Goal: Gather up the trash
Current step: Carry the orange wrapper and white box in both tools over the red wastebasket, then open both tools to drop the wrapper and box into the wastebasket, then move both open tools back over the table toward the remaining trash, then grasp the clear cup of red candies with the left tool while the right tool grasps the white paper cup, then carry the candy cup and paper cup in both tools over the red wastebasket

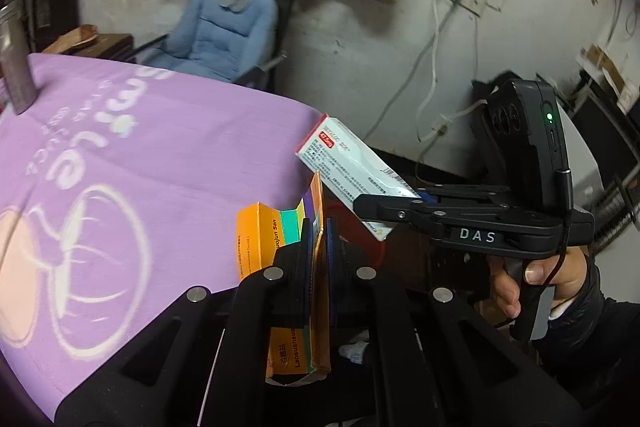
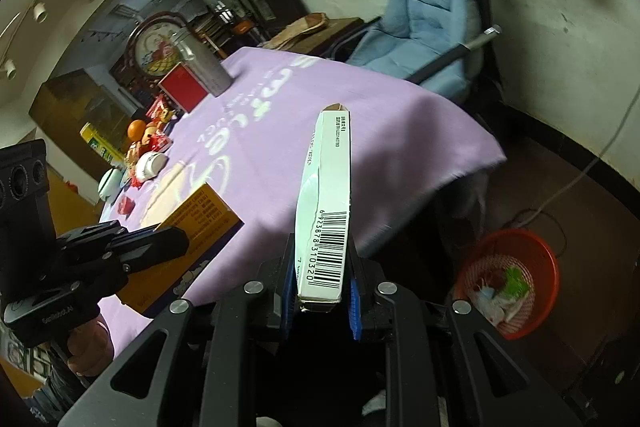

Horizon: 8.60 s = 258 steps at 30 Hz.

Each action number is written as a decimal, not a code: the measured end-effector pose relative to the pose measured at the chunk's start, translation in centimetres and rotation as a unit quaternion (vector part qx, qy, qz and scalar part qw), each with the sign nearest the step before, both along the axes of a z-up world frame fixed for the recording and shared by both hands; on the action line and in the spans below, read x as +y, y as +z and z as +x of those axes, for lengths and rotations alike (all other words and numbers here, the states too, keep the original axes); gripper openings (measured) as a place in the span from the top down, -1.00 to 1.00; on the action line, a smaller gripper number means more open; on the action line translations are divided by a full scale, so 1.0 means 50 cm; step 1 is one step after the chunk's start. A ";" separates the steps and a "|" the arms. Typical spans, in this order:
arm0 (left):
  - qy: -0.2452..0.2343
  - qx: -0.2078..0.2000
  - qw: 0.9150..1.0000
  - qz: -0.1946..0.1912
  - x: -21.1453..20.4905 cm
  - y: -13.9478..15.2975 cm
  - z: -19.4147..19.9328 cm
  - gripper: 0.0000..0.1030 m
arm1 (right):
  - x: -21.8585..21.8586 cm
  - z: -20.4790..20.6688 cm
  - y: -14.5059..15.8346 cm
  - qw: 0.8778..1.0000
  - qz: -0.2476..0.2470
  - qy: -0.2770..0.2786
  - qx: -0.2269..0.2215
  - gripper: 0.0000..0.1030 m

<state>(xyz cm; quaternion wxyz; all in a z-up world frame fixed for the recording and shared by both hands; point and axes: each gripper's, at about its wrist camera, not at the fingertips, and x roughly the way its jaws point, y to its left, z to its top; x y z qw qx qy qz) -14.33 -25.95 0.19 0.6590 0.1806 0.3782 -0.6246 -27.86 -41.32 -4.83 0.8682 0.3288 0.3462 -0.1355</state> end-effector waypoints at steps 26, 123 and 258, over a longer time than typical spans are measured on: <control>-0.107 0.063 0.968 0.216 -0.402 -0.370 -0.180 0.86 | -0.235 -0.232 -0.451 0.961 0.165 -0.166 0.144 0.59; 0.583 0.054 0.810 0.034 0.568 -0.005 0.653 -0.75 | 0.384 0.771 0.142 0.962 -0.133 0.230 0.055 -0.79; 0.008 -0.080 0.990 0.118 -0.169 -0.139 -0.163 -0.04 | -0.141 -0.188 -0.237 0.991 0.060 -0.099 0.065 -0.34</control>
